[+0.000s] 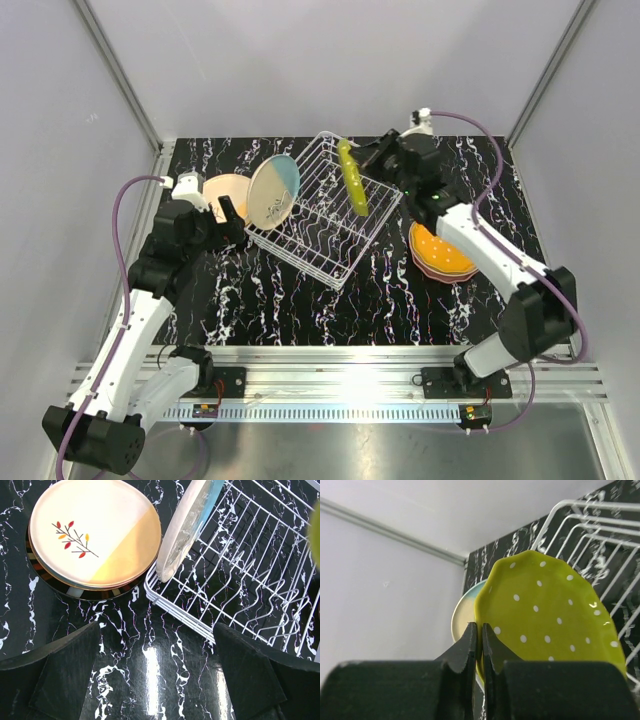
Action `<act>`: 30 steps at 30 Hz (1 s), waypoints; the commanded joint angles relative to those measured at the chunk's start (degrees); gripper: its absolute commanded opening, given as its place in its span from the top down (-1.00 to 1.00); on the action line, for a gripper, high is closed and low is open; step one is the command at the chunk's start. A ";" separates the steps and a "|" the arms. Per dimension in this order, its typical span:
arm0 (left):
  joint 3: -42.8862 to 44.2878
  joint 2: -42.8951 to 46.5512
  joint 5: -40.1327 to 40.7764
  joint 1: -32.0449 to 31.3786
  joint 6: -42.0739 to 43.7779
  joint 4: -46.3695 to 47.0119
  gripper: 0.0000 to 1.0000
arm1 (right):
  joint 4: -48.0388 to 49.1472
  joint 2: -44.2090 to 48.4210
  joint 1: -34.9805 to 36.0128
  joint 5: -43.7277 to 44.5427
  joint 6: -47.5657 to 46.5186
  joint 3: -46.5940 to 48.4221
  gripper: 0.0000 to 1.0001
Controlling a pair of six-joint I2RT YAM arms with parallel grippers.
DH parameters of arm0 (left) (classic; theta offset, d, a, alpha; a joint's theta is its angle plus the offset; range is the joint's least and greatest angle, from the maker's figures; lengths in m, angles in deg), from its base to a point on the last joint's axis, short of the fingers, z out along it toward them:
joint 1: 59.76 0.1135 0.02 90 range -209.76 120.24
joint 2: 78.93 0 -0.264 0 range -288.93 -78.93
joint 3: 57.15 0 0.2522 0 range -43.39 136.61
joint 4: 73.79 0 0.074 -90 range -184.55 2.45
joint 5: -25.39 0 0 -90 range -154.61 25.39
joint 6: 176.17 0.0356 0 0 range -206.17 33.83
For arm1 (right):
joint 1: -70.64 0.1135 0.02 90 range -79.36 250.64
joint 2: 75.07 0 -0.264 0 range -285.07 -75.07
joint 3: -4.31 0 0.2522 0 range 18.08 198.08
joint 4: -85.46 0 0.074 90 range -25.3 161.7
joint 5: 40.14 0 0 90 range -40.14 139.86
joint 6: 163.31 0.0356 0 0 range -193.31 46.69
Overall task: Load the plates into the dish rack
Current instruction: Insert the plate into the dish rack
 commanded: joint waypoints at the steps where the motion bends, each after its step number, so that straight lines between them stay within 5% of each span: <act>1: 0.06 -0.43 -1.88 -0.14 -0.59 2.35 -0.98 | 16.15 -1.33 4.05 -0.01 3.61 7.08 1.00; 11: -0.29 -0.52 -2.85 -0.58 -1.29 2.79 -0.98 | 21.34 -13.46 11.43 8.33 8.62 14.81 1.00; 30: -0.64 0.45 1.10 -3.13 -2.09 2.43 -0.98 | 26.70 -25.51 24.36 39.34 6.77 25.63 1.00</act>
